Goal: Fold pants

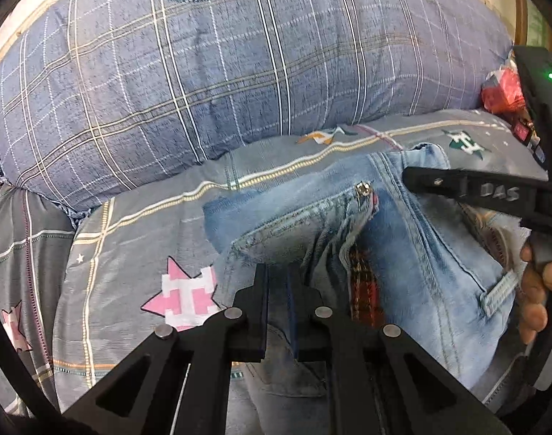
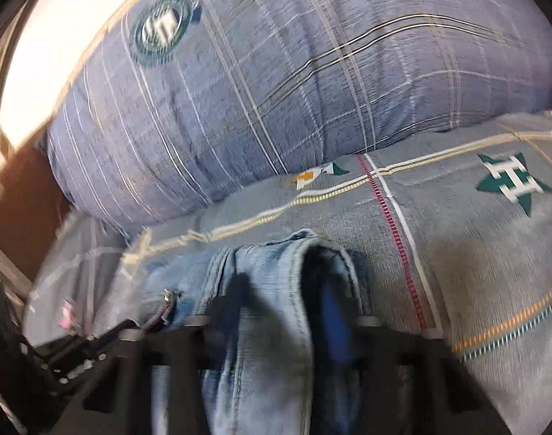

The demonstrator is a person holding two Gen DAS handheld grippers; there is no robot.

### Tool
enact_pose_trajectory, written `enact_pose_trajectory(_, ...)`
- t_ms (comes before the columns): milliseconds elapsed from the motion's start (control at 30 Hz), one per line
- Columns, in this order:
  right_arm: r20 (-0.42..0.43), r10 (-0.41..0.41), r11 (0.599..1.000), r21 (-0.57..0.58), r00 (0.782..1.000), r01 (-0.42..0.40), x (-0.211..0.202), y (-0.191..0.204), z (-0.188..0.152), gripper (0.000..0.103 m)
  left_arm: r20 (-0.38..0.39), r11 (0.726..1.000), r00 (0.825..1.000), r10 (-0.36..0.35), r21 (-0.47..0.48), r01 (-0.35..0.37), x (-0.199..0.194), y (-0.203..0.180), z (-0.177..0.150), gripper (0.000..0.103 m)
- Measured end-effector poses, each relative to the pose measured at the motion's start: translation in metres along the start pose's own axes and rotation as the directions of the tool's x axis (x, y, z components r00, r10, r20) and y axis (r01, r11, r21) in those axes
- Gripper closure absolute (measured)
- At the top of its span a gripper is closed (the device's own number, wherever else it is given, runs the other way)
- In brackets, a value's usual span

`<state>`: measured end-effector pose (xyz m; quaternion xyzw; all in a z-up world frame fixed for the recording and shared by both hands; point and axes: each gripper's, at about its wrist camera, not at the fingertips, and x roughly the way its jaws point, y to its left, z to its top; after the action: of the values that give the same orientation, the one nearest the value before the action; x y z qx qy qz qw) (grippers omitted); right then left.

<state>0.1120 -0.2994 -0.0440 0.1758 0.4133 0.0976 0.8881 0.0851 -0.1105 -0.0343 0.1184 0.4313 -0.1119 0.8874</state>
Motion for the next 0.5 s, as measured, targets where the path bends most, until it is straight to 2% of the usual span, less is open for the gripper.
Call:
enact_pose_trajectory(133,-0.005,-0.092,0.994,-0.060,0.996,0.091,0.018,0.002,-0.005,0.074,-0.002,1.000,1.000,-0.002,-0.003,0.002,0.002,0.000,-0.001,0.094)
enact_pose_trajectory(300,0.004,-0.083,0.996,-0.045,0.997,0.083,0.013,-0.002,-0.006,0.073,-0.005,1.000,1.000,0.003,-0.006,-0.003,0.000,0.002,-0.002,0.094)
enact_pose_trajectory(400,0.029,-0.066,0.997,-0.028,0.997,0.067,-0.002,0.001,-0.008,0.069,-0.004,1.000,1.000,0.006,-0.012,-0.006,-0.005,0.004,-0.003,0.094)
enact_pose_trajectory(500,0.057,-0.089,0.993,-0.070,0.994,0.093,-0.023,0.016,-0.015,0.069,0.005,1.000,1.000,0.003,-0.018,-0.003,-0.013,0.007,-0.006,0.094)
